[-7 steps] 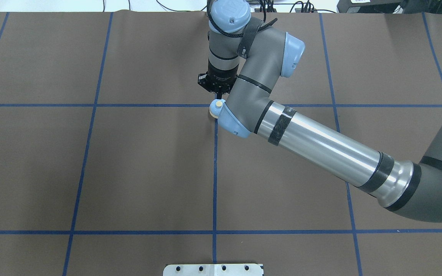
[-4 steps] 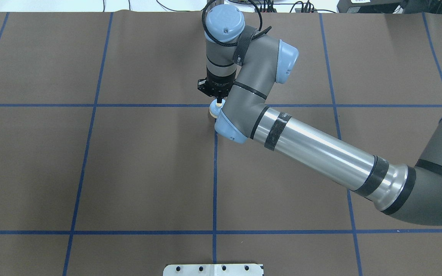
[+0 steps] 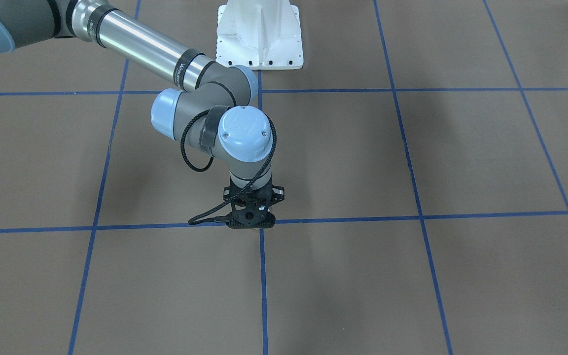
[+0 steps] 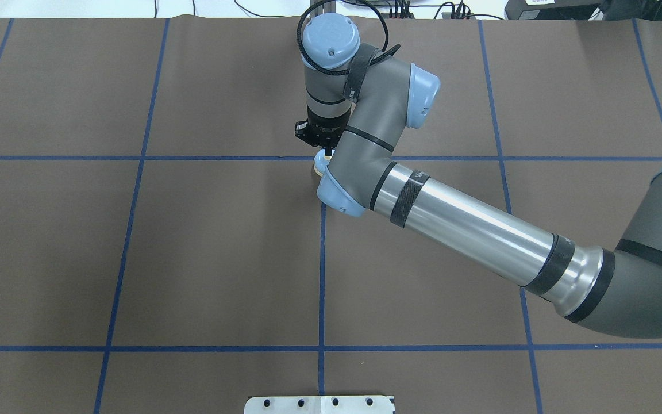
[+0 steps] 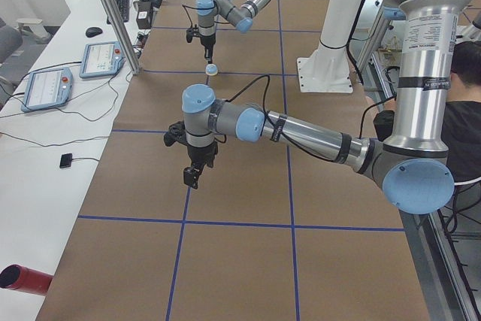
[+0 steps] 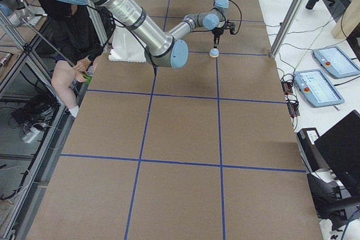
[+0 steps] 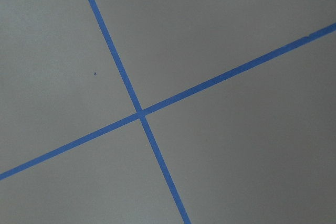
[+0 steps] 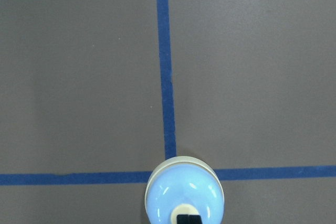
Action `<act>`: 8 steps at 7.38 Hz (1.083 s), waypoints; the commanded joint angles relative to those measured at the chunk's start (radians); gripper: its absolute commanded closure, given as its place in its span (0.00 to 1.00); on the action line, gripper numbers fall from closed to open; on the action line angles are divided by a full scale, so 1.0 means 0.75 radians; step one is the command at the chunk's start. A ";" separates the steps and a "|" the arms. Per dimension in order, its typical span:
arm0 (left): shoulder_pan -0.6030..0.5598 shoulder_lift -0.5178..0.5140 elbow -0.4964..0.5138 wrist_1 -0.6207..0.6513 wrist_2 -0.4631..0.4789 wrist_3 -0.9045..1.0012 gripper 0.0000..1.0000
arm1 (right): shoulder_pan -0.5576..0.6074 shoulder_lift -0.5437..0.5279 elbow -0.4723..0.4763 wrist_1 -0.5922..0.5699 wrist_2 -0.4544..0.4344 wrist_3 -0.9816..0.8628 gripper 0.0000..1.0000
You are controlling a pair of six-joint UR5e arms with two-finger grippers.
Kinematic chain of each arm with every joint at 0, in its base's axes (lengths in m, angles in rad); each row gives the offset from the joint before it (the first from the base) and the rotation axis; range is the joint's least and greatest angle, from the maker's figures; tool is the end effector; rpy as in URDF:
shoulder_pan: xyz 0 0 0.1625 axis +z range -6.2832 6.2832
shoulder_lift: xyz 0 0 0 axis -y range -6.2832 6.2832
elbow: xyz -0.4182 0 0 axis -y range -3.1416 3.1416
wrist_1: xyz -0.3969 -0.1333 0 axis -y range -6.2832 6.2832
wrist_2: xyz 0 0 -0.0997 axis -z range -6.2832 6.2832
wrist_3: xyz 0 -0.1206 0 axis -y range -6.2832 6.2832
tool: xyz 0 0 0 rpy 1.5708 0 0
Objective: Place and press bell with both arms
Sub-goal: 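Press down on the bell's top button with the right gripper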
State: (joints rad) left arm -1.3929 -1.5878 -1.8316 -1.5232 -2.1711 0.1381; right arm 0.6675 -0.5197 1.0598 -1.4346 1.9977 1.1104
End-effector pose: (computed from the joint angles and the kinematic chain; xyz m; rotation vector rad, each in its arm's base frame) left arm 0.0259 -0.5121 0.5459 0.2126 0.6055 0.3742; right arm -0.6158 -0.5916 0.1893 0.0090 -0.7815 0.0521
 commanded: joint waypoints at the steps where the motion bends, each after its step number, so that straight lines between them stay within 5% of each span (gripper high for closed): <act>1: 0.000 0.000 0.002 0.000 0.001 0.000 0.00 | 0.000 0.006 -0.032 0.033 -0.005 -0.002 1.00; 8: 0.000 0.000 0.016 -0.006 -0.001 0.000 0.00 | -0.013 0.000 -0.049 0.035 -0.011 -0.002 1.00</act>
State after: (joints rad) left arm -1.3922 -1.5877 -1.8198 -1.5272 -2.1710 0.1380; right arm 0.6589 -0.5198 1.0305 -1.4091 1.9902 1.1091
